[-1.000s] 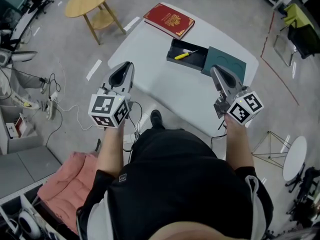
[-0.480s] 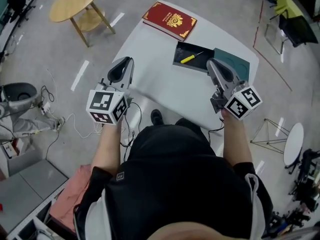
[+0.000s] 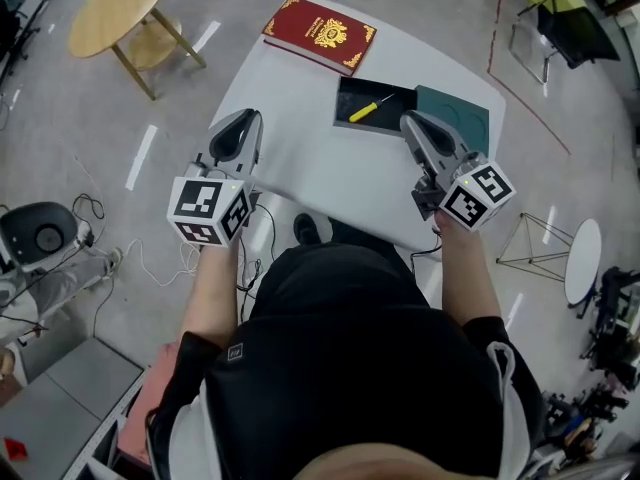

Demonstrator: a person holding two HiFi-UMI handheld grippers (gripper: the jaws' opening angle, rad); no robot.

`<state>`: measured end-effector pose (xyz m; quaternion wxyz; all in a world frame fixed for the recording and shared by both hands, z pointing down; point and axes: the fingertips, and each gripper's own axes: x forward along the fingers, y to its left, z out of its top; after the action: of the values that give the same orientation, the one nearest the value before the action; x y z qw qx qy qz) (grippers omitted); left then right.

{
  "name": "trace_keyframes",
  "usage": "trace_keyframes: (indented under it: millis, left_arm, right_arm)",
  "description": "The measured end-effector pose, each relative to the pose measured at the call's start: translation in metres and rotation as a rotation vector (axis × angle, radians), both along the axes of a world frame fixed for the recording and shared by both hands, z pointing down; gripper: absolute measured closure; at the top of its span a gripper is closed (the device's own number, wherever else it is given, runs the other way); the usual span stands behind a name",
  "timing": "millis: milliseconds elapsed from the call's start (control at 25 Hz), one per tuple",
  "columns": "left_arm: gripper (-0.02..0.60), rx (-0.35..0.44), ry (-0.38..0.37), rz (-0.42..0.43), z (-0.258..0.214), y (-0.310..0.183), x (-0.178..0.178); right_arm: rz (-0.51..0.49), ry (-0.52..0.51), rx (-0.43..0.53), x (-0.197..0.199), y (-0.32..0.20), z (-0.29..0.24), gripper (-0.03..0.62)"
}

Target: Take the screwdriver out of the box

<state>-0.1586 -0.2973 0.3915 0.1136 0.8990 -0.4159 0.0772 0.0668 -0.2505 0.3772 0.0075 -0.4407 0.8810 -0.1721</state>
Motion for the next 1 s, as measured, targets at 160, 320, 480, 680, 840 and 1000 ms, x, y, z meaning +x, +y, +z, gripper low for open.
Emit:
trace_keyframes:
  millis: [160,320,480,680,840,1000]
  left_arm:
    - [0.541,-0.002,-0.006,0.012,0.003,-0.013,0.011]
    - [0.541,-0.009,-0.014,0.016,0.006,-0.029,0.023]
    - [0.541,-0.026,-0.017,0.045,0.018,-0.046,0.045]
    - [0.541,-0.058,-0.018,0.062,0.038,-0.060,0.066]
    - [0.541,-0.100,-0.020,0.065,0.058,-0.068,0.078]
    - [0.541,-0.135,-0.021,0.069,0.079,-0.075,0.084]
  right_arm:
    - [0.000,0.009,-0.019,0.006,-0.014,0.010,0.562]
    - [-0.030,0.054,-0.059,0.011,-0.033,0.022,0.562]
    - [-0.073,0.110,-0.089,0.018,-0.058,0.044,0.562]
    - [-0.152,0.180,-0.137,0.017,-0.081,0.076,0.562]
    - [-0.226,0.269,-0.175,0.020,-0.100,0.105,0.560]
    - [-0.285,0.345,-0.222,0.022,-0.114,0.134,0.560]
